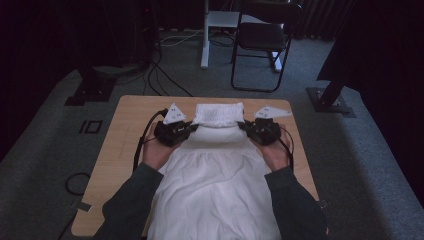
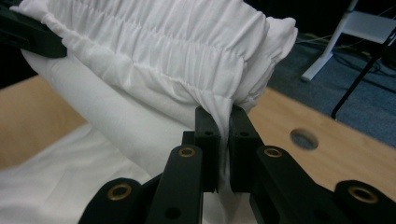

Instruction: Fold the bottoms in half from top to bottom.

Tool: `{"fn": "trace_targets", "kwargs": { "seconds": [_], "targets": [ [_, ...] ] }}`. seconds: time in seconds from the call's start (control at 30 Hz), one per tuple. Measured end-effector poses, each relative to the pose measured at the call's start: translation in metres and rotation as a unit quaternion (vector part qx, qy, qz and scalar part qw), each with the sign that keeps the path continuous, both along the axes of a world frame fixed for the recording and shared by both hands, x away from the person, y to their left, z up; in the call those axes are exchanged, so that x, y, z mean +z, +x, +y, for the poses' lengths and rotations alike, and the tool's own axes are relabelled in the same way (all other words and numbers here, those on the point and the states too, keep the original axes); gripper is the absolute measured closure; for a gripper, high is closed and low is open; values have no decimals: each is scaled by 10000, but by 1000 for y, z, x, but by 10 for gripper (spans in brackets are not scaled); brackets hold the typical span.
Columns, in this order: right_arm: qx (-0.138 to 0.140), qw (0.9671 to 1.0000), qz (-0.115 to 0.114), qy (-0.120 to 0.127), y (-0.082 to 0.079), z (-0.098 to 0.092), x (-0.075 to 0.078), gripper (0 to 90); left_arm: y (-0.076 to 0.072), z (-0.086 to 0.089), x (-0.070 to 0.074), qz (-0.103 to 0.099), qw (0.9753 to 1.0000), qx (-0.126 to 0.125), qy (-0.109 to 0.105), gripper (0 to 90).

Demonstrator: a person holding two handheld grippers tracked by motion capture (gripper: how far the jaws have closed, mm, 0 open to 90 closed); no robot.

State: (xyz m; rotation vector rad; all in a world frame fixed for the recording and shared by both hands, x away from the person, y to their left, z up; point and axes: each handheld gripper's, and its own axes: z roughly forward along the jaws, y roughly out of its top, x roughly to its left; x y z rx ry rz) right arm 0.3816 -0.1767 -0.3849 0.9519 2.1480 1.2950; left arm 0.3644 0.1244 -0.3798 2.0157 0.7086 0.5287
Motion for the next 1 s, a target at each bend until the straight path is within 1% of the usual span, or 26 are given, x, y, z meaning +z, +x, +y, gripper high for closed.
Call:
{"fn": "trace_targets", "kwargs": {
  "seconds": [0.03, 0.07, 0.1, 0.13, 0.17, 0.2, 0.23, 0.27, 0.3, 0.33, 0.37, 0.4, 0.43, 0.47, 0.5, 0.57, 0.63, 0.73, 0.77, 0.8, 0.83, 0.87, 0.9, 0.93, 0.97, 1.0],
  "targets": [
    [118, 9999, 104, -43, -13, -1, -12, 851, -12, 2, -15, 246, 9996, -72, -104, 836],
    [118, 9999, 104, -43, -13, -1, -12, 851, -12, 2, -15, 246, 9996, -72, -104, 836],
    [149, 9995, 213, -176, -25, -1, -28, 851, -24, 1, -36, 499, 9986, -182, -83, 835],
    [149, 9995, 213, -176, -25, -1, -28, 851, -24, 1, -36, 499, 9986, -182, -83, 834],
    [160, 9988, 317, -348, -37, 0, -47, 851, -35, 0, -58, 704, 9973, -217, 0, 834],
    [160, 9988, 317, -348, -37, 0, -47, 851, -35, 0, -58, 704, 9973, -217, 0, 834],
    [207, 9974, 502, -474, -47, 0, -69, 851, -42, -2, -82, 1022, 9944, -253, 64, 833],
    [207, 9974, 502, -474, -47, 0, -69, 851, -42, -2, -82, 1022, 9944, -253, 64, 833],
    [258, 9947, 807, -576, -56, 0, -93, 851, -47, -4, -107, 1361, 9899, -308, 232, 832],
    [258, 9947, 807, -576, -56, 0, -93, 851, -47, -4, -107, 1361, 9899, -308, 232, 831],
    [285, 9912, 1103, -676, -61, 0, -117, 851, -49, -6, -120, 1521, 9872, -336, 337, 831],
    [285, 9912, 1103, -676, -61, 0, -117, 851, -50, -8, -132, 1683, 9845, -340, 366, 831],
    [275, 9870, 1405, -729, -62, -1, -140, 850, -51, -12, -150, 1897, 9798, -391, 494, 831],
    [275, 9870, 1405, -729, -62, -1, -140, 850, -51, -12, -150, 1897, 9798, -391, 494, 831],
    [277, 9825, 1654, -804, -60, -1, -158, 848, -52, -14, -158, 1837, 9803, -393, 606, 831],
    [253, 9823, 1710, -716, -60, -1, -164, 847, -49, -14, -158, 1847, 9800, -401, 622, 831],
    [244, 9818, 1712, -788, -59, 0, -163, 845, -44, -13, -159, 1827, 9798, -419, 696, 830],
    [204, 9816, 1700, -851, -60, 4, -162, 840, -38, -12, -159, 1829, 9799, -399, 694, 827],
    [184, 9818, 1669, -887, -60, 7, -162, 836, -32, -11, -158, 1710, 9804, -424, 876, 824],
    [184, 9818, 1669, -887, -60, 7, -162, 836, -32, -11, -158, 1710, 9804, -424, 876, 821],
    [166, 9818, 1684, -861, -59, 10, -162, 832, -26, -11, -156, 1631, 9804, -412, 1030, 819],
    [166, 9818, 1684, -861, -59, 10, -162, 832, -26, -11, -156, 1631, 9804, -412, 1030, 818],
    [164, 9819, 1688, -840, -57, 13, -163, 828, -15, -10, -154, 1568, 9794, -434, 1198, 816],
    [164, 9819, 1688, -840, -57, 13, -163, 828, -15, -10, -154, 1568, 9794, -434, 1198, 815],
    [159, 9820, 1678, -857, -55, 16, -163, 826, -7, -9, -152, 1524, 9785, -448, 1318, 815],
    [155, 9826, 1652, -836, -49, 19, -163, 825, -4, -8, -152, 1505, 9782, -458, 1358, 814]
  ]
}}
